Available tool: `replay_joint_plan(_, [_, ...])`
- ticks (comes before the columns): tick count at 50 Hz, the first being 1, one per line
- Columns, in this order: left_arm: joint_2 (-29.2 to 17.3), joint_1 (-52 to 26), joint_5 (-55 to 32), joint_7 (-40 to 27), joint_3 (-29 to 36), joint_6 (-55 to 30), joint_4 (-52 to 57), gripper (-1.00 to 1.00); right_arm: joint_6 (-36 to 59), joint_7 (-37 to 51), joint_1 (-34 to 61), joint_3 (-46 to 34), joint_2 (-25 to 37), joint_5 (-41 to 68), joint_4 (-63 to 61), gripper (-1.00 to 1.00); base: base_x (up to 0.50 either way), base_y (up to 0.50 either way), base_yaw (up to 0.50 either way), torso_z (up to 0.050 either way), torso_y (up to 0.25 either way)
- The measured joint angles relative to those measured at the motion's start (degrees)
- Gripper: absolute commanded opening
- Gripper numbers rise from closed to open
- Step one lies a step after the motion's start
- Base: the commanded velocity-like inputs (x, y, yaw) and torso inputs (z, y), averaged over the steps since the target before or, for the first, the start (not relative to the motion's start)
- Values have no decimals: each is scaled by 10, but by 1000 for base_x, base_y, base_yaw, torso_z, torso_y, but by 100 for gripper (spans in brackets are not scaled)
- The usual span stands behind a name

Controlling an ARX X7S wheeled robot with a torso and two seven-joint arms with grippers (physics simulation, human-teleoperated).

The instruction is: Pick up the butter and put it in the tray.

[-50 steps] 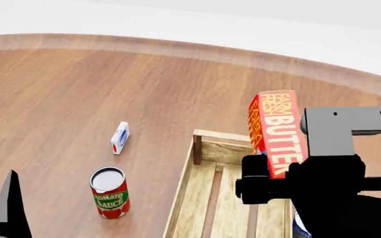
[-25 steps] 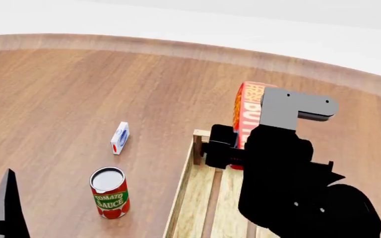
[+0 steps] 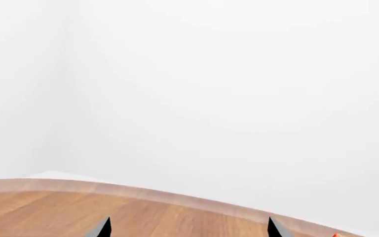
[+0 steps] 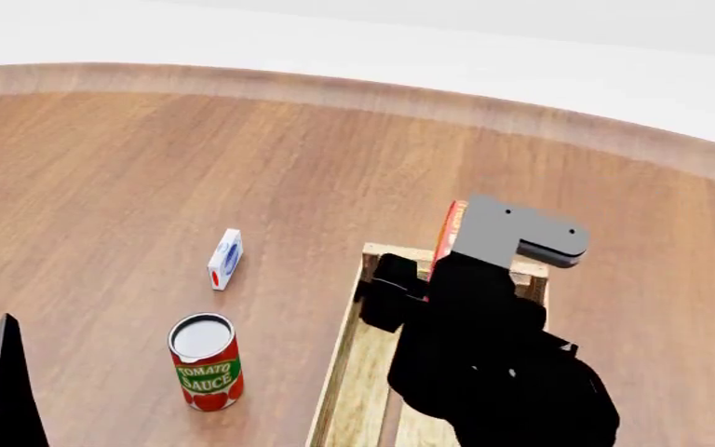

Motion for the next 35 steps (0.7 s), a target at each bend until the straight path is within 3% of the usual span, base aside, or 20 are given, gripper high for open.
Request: replay_joint_plan(35, [-7, -4, -20, -8, -12, 5, 2, 100, 22, 4, -21, -15, -30, 13, 88, -100, 0, 0, 0, 1, 1])
